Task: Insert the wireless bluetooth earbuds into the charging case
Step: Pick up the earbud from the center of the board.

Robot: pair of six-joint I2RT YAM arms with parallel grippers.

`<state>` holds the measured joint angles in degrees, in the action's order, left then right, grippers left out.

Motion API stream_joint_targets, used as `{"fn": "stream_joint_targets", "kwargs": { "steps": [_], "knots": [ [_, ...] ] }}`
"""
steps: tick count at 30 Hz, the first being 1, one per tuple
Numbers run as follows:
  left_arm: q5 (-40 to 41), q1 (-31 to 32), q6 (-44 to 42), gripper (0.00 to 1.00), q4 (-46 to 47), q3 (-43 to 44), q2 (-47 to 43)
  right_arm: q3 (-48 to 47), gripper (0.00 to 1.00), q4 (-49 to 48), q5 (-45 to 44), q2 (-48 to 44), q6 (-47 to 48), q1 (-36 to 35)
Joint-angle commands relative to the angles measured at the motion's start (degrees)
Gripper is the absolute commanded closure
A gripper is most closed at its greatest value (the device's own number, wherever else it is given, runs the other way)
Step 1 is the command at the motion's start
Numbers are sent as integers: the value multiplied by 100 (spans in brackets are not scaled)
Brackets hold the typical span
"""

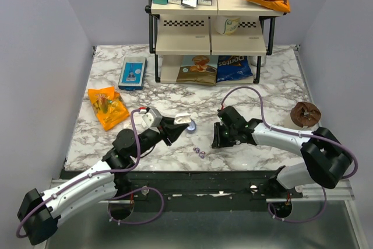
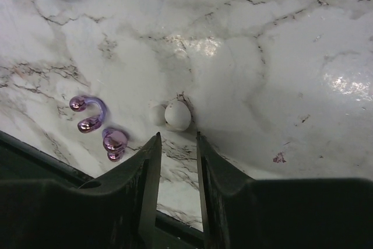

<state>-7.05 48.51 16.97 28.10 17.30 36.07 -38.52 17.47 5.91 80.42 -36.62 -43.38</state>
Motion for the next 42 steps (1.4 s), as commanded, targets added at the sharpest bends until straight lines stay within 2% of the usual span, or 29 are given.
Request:
{"fn": "stream_joint_targets", "kwargs": {
  "steps": [1,20,23,25,32,40,42],
  "knots": [
    [81,36,-10,100,73,-7,-30,126,62,-122,68,88,-47,31],
    [99,36,25,100,91,-51,-109,99,62,-394,6,386,-21,242],
    [107,36,34,100,73,-69,-101,117,67,-429,24,413,15,277],
    [116,36,34,100,91,-60,-92,117,73,-429,33,422,41,286],
    [98,44,43,100,108,-60,-65,108,81,-420,50,413,94,286],
    [81,44,34,100,135,-51,5,-59,99,-245,-99,263,252,286],
    [81,44,43,100,126,-51,14,-103,99,-183,-160,220,278,294]
  ]
}}
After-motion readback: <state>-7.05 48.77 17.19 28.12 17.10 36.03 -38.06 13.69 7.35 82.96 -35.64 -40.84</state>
